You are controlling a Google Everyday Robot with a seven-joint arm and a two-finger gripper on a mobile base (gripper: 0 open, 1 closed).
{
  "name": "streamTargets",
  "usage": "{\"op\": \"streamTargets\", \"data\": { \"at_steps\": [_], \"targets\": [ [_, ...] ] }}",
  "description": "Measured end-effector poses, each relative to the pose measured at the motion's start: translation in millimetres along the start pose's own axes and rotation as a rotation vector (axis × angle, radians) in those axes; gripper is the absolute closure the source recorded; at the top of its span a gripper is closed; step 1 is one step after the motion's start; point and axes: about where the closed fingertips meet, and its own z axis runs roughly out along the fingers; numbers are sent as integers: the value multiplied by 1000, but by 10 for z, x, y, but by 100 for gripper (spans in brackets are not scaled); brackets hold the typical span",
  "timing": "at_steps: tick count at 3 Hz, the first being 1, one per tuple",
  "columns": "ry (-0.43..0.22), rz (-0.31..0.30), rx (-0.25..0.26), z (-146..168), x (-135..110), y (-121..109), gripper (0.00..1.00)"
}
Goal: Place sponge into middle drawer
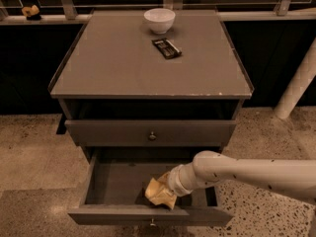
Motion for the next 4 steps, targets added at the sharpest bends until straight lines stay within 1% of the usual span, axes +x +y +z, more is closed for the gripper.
{"op": "streamTargets", "data": {
  "at_steps": [1,2,4],
  "targets": [
    [16,15,11,444,195,-110,100],
    [17,16,12,435,188,-112,100],
    [7,20,43,462,117,-208,100]
  ]
}}
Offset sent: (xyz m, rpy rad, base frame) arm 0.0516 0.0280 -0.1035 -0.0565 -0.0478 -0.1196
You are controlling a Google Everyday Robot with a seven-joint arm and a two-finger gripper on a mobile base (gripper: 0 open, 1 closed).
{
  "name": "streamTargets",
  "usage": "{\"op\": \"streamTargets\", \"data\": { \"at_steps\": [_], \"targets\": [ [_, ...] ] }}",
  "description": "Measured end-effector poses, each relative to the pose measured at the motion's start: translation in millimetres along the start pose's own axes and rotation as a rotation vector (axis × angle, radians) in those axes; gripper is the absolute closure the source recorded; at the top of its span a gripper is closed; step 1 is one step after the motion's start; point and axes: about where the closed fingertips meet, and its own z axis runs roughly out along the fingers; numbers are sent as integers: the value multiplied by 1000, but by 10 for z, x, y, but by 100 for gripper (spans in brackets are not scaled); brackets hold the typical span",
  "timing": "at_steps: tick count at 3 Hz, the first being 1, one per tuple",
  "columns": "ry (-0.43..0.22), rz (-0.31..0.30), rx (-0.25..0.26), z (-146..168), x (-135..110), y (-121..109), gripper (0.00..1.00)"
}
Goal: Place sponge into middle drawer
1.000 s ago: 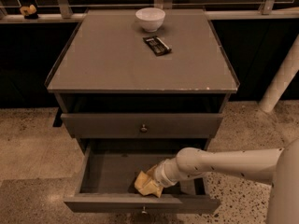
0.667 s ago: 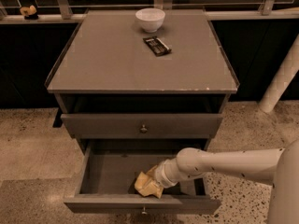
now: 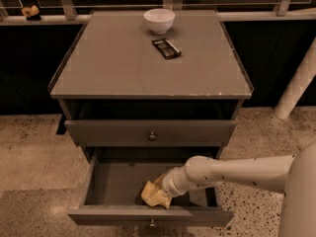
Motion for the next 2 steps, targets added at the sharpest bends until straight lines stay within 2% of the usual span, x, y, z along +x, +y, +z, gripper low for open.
{"op": "streamTargets", "data": {
  "at_steps": [1,2],
  "targets": [
    [-27,15,78,88,-244,-337,100],
    [-47,37,165,164,-566,-792,100]
  ]
}}
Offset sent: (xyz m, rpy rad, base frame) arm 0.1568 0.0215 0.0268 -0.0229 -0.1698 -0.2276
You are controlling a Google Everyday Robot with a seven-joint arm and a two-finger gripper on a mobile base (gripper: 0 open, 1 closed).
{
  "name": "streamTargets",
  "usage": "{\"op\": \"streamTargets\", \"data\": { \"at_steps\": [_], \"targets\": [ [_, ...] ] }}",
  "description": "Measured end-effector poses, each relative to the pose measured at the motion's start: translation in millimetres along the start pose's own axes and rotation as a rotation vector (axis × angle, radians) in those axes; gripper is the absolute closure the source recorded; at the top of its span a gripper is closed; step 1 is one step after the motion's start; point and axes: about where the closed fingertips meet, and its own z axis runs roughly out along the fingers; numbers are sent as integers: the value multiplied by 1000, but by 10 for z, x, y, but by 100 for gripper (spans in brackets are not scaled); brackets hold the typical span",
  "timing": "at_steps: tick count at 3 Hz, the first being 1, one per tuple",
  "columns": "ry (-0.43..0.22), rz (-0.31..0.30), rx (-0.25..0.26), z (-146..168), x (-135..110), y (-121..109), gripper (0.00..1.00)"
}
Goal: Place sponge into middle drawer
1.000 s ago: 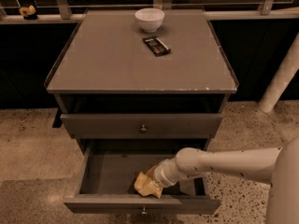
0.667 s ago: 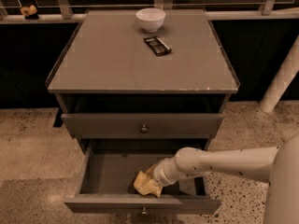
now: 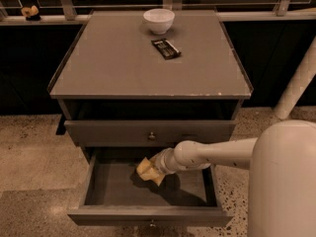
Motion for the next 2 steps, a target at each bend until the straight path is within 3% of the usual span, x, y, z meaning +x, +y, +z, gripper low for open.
{"op": "streamTargets", "data": {
  "at_steps": [1,2],
  "targets": [
    [0,0,0,0,0,0,100],
    [48,4,10,93,148,13,100]
  ]
}}
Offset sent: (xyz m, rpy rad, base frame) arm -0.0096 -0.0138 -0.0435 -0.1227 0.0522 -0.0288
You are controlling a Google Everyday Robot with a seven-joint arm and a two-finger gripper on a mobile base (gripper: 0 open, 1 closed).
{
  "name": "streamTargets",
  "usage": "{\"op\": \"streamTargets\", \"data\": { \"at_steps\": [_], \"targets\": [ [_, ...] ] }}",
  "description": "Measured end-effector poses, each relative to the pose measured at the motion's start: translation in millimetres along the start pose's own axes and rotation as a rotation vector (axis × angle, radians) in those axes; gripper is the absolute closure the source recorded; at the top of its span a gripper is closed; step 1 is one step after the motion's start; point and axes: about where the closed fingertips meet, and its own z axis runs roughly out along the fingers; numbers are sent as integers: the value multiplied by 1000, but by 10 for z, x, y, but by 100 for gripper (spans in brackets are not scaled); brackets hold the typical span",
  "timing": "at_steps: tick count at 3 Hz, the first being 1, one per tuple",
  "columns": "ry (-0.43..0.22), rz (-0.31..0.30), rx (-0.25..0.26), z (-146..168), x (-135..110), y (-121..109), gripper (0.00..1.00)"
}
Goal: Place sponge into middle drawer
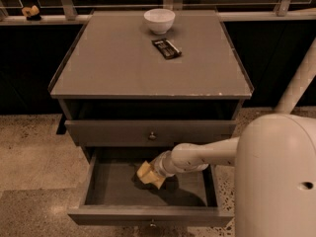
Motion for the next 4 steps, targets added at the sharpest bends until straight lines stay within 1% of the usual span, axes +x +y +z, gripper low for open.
{"op": "streamTargets", "data": {
  "at_steps": [1,2,3,4],
  "targets": [
    [62,20,18,137,236,-25,100],
    [62,20,18,137,236,-25,100],
    [62,20,18,138,236,-25,83],
    [62,20,18,138,236,-24,60]
  ]
}}
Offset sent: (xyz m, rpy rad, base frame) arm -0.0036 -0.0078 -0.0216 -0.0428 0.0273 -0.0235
